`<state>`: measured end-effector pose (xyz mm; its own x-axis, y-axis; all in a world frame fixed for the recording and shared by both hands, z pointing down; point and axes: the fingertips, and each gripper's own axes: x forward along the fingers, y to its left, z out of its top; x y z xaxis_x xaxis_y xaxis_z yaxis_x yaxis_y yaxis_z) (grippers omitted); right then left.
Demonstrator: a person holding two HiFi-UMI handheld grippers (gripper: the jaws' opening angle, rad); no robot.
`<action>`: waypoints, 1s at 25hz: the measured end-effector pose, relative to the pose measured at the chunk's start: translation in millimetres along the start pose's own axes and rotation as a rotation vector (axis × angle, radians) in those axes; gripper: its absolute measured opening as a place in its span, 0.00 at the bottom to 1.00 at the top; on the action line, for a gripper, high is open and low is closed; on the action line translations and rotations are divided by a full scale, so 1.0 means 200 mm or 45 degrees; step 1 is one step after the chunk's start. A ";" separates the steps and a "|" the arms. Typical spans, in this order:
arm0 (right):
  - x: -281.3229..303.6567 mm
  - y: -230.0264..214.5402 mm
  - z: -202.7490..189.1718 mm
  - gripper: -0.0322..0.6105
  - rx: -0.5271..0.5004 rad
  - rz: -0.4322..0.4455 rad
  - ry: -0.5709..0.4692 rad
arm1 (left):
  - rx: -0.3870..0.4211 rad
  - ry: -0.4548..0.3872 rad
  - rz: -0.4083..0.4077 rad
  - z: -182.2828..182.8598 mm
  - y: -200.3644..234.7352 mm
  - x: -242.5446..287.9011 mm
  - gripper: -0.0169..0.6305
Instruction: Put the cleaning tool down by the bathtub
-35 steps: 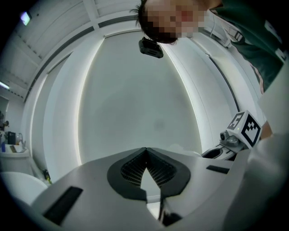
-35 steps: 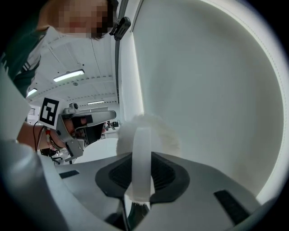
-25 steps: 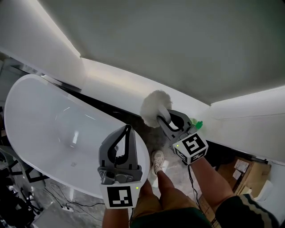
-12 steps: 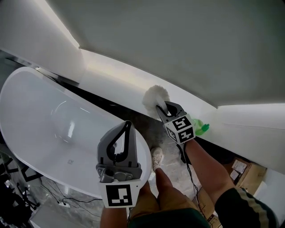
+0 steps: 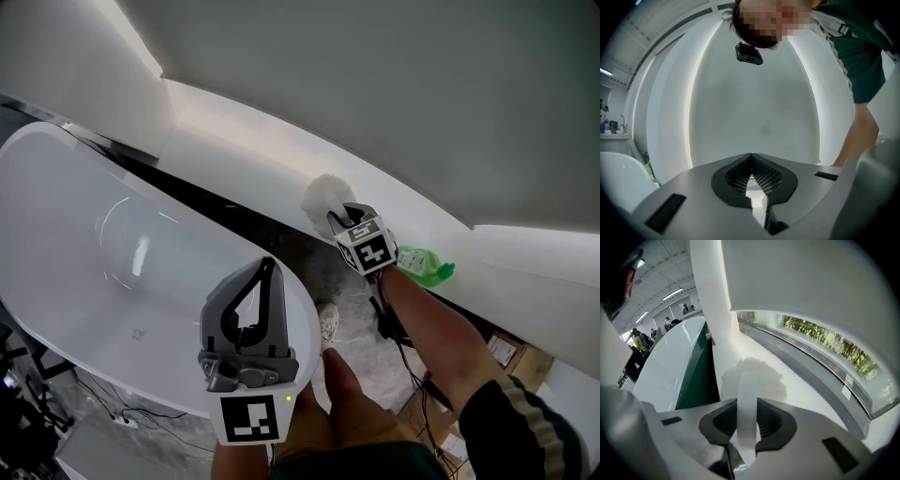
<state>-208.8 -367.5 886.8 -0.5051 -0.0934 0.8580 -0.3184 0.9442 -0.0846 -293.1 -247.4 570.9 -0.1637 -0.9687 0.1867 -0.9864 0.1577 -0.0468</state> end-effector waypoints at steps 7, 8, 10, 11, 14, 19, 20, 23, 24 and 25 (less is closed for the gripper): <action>0.14 -0.06 -0.05 0.19 -0.048 -0.065 0.120 | 0.003 0.039 0.056 -0.09 0.05 -0.03 0.04; 0.16 -0.07 -0.04 0.19 -0.050 -0.063 0.125 | -0.008 0.038 0.063 -0.09 0.05 -0.03 0.04; 0.19 -0.08 -0.03 0.19 -0.046 -0.054 0.142 | -0.025 0.036 0.077 -0.10 0.05 -0.04 0.04; 0.21 -0.08 -0.02 0.19 -0.045 -0.051 0.153 | -0.035 0.035 0.081 -0.10 0.05 -0.04 0.04; 0.24 -0.08 -0.01 0.19 -0.077 -0.077 0.177 | -0.043 0.026 0.076 -0.09 0.03 -0.05 0.04; 0.25 -0.05 -0.01 0.52 -0.188 -0.051 0.167 | -0.034 0.032 0.055 -0.09 0.01 -0.07 0.04; 0.24 -0.03 -0.01 0.53 -0.196 -0.023 0.159 | -0.041 0.033 0.058 -0.09 0.02 -0.08 0.04; 0.22 -0.01 0.00 0.54 -0.189 0.005 0.114 | -0.057 0.029 0.066 -0.09 0.03 -0.08 0.04; 0.21 0.00 0.01 0.54 -0.191 0.004 0.097 | -0.055 0.027 0.065 -0.08 0.03 -0.08 0.04; 0.20 0.00 0.02 0.54 -0.201 0.002 0.082 | -0.051 0.025 0.063 -0.08 0.03 -0.08 0.04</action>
<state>-232.4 -372.5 918.6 -0.4513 -0.0760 0.8891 -0.1849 0.9827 -0.0099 -295.7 -227.9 583.1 -0.2119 -0.9556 0.2047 -0.9769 0.2129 -0.0174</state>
